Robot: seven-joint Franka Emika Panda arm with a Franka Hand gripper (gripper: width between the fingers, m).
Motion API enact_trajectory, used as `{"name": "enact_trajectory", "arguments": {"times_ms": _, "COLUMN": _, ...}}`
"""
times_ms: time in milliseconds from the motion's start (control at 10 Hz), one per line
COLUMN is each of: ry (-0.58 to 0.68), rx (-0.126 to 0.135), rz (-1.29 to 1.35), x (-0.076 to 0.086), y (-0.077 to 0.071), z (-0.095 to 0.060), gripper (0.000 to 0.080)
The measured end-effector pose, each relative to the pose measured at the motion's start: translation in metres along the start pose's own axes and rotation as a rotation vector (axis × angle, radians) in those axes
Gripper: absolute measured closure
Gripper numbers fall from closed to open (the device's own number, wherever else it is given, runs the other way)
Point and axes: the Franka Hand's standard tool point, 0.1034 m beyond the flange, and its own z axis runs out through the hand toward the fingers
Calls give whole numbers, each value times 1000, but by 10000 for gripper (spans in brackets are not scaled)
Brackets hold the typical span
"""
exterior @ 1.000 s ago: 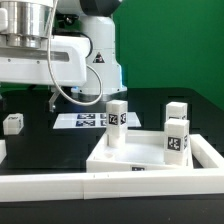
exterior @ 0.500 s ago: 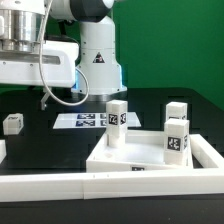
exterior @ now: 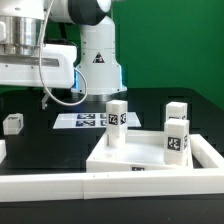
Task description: Assemble square table
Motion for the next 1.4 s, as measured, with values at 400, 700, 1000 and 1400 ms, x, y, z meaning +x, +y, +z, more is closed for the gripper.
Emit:
{"name": "enact_trajectory", "arguments": {"times_ms": 400, "ry": -14, "rx": -3, "rz": -49, "x": -15, "y": 14, "z": 1, "gripper": 150}}
{"name": "enact_trajectory", "arguments": {"times_ms": 700, "ry": -38, "rx": 9, "rz": -40, "x": -37, "y": 15, "z": 6, "gripper": 150}}
{"name": "enact_trajectory", "arguments": {"times_ms": 1000, "ry": -60, "rx": 12, "rz": -33, "x": -60, "y": 16, "z": 12, "gripper": 150}}
{"name": "enact_trajectory", "arguments": {"times_ms": 1400, "ry": -71, "rx": 16, "rz": -28, "x": -69, "y": 14, "z": 14, "gripper": 150}}
